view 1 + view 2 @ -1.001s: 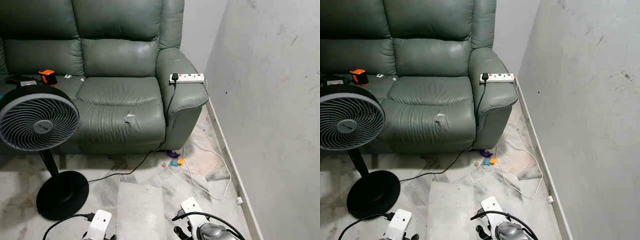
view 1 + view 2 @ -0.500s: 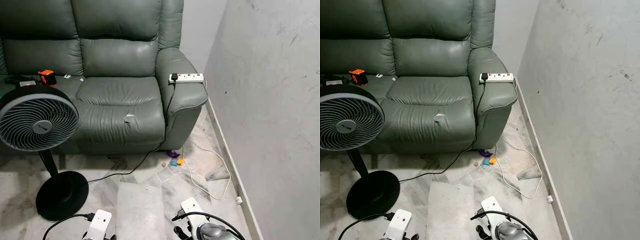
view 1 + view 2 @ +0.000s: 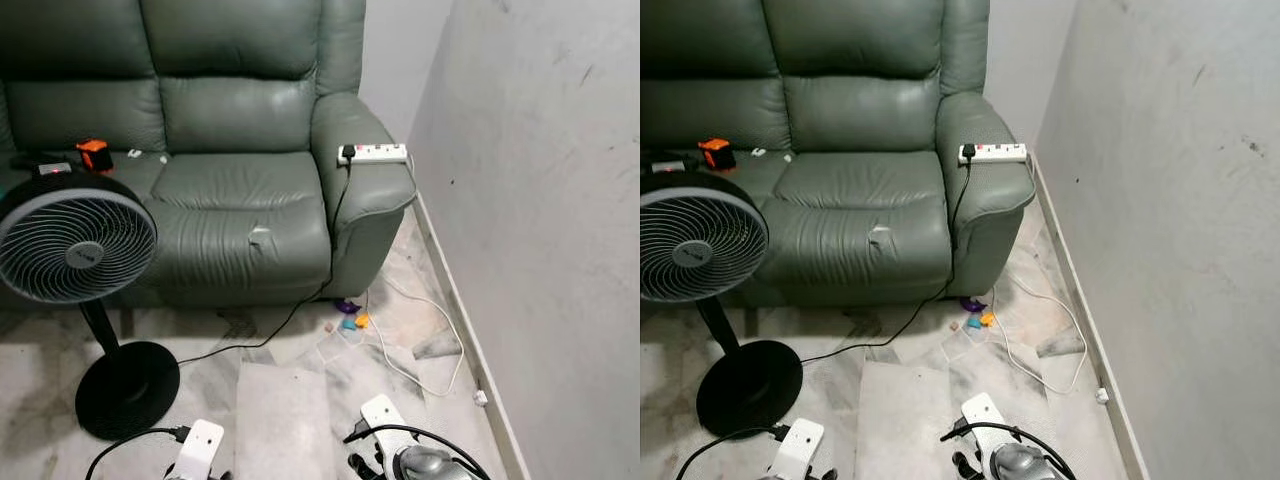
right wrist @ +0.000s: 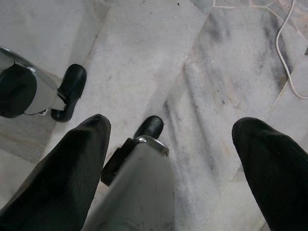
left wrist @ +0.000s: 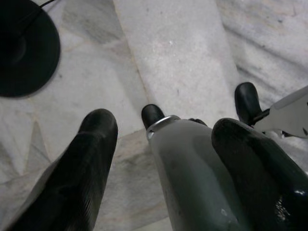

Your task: Hang keys on a hook

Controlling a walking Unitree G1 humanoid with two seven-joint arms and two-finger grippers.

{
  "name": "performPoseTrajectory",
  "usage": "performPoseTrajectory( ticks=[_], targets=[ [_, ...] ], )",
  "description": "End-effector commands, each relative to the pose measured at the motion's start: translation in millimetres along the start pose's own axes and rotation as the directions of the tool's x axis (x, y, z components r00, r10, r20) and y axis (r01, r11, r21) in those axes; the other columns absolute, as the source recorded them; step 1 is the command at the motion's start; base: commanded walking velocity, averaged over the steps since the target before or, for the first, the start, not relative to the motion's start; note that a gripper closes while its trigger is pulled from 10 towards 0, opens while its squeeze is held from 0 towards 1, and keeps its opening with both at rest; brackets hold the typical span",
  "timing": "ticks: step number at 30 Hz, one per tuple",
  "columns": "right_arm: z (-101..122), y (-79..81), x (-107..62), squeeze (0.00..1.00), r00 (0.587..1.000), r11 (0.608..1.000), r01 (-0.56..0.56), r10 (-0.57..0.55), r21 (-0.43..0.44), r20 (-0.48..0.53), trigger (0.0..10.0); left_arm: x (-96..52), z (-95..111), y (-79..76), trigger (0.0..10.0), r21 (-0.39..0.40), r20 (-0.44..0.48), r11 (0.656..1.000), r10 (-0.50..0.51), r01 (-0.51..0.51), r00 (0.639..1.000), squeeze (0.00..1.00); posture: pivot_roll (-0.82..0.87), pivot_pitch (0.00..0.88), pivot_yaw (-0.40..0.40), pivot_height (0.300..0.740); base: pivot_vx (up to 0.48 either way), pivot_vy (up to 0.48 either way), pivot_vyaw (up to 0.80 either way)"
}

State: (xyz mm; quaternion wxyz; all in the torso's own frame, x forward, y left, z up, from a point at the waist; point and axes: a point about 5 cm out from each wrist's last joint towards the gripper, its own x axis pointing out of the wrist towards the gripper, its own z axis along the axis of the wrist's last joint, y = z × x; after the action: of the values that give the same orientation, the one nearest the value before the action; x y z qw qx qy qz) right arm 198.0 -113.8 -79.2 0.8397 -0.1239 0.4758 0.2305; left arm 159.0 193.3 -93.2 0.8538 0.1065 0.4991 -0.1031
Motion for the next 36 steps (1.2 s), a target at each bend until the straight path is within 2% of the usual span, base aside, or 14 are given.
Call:
performPoseTrajectory(
  ticks=[1,11,13,14,16,17,21,27,31,32,36],
  targets=[
    [-1.7,0.1,-0.1,0.00,1.000,1.000,-0.001,0.001,-0.009,-0.010,10.0,-0.6,-5.4,-1.0,10.0,0.008,-0.026,1.000,-0.005,0.005,1.000,0.00,0.07,0.066,-0.073,0.740,0.000,0.000,0.00],
    [-2.5,-0.1,-0.1,0.00,1.000,1.000,0.004,-0.004,-0.011,-0.018,10.0,-0.6,-5.5,-1.5,10.0,0.009,-0.027,1.000,-0.012,0.012,1.000,0.00,0.07,0.060,-0.076,0.740,0.000,0.000,0.00],
    [-3.1,0.1,-0.1,0.00,1.000,1.000,0.007,-0.006,0.014,-0.017,10.0,-0.6,-5.4,-1.4,10.0,0.003,-0.023,1.000,-0.009,0.010,1.000,0.00,0.07,0.063,-0.074,0.740,0.000,0.000,-0.77],
    [-3.2,0.2,-0.1,0.00,1.000,1.000,0.007,-0.007,0.018,-0.016,10.0,-0.6,-5.5,-1.4,10.0,-0.011,-0.019,1.000,-0.006,0.005,1.000,0.00,0.07,0.062,-0.076,0.740,0.000,0.000,-0.77],
    [-3.2,0.2,-0.1,0.00,1.000,1.000,0.007,-0.007,0.022,-0.014,10.0,-1.0,-8.3,-2.0,10.0,-0.165,-0.003,0.986,0.020,-0.020,1.000,0.00,0.06,0.066,-0.076,0.740,0.000,0.000,-0.77],
    [-3.1,0.1,-0.1,0.00,1.000,1.000,0.008,-0.007,0.022,-0.014,10.0,-1.1,-8.4,-1.6,10.0,-0.178,0.000,0.984,0.029,-0.029,1.000,0.00,0.06,0.066,-0.076,0.740,0.000,0.000,-0.77],
    [-3.1,-0.1,-0.1,0.00,1.000,1.000,0.008,-0.008,0.025,-0.015,10.0,-1.0,-7.5,-1.2,10.0,-0.149,-0.002,0.988,0.029,-0.029,1.000,0.00,0.07,0.067,-0.077,0.740,0.000,0.000,-0.77],
    [-3.0,-0.3,-0.1,0.00,1.000,1.000,0.009,-0.008,0.025,-0.015,10.0,-1.0,-7.6,-1.6,10.0,-0.164,-0.001,0.986,0.025,-0.025,1.000,0.00,0.06,0.066,-0.074,0.740,0.000,0.000,-0.77],
    [-3.0,-0.4,-0.2,0.00,1.000,1.000,0.009,-0.008,0.025,-0.014,10.0,-0.9,-7.3,-2.1,10.0,-0.156,-0.001,0.988,0.018,-0.018,1.000,0.00,0.06,0.067,-0.072,0.740,0.000,0.000,-0.77],
    [-2.8,-0.5,-0.2,0.00,1.000,1.000,0.006,-0.006,0.022,-0.013,10.0,-0.8,-6.6,-2.0,10.0,-0.129,-0.003,0.992,0.015,-0.015,1.000,0.00,0.06,0.067,-0.075,0.740,0.000,0.000,-0.77],
    [-2.7,-0.8,-0.3,0.00,1.000,1.000,0.005,-0.005,0.019,-0.014,10.0,-0.7,-6.5,-2.3,10.0,-0.131,-0.004,0.991,0.014,-0.014,1.000,0.00,0.06,0.069,-0.077,0.740,0.000,0.000,-0.77]
  ],
)
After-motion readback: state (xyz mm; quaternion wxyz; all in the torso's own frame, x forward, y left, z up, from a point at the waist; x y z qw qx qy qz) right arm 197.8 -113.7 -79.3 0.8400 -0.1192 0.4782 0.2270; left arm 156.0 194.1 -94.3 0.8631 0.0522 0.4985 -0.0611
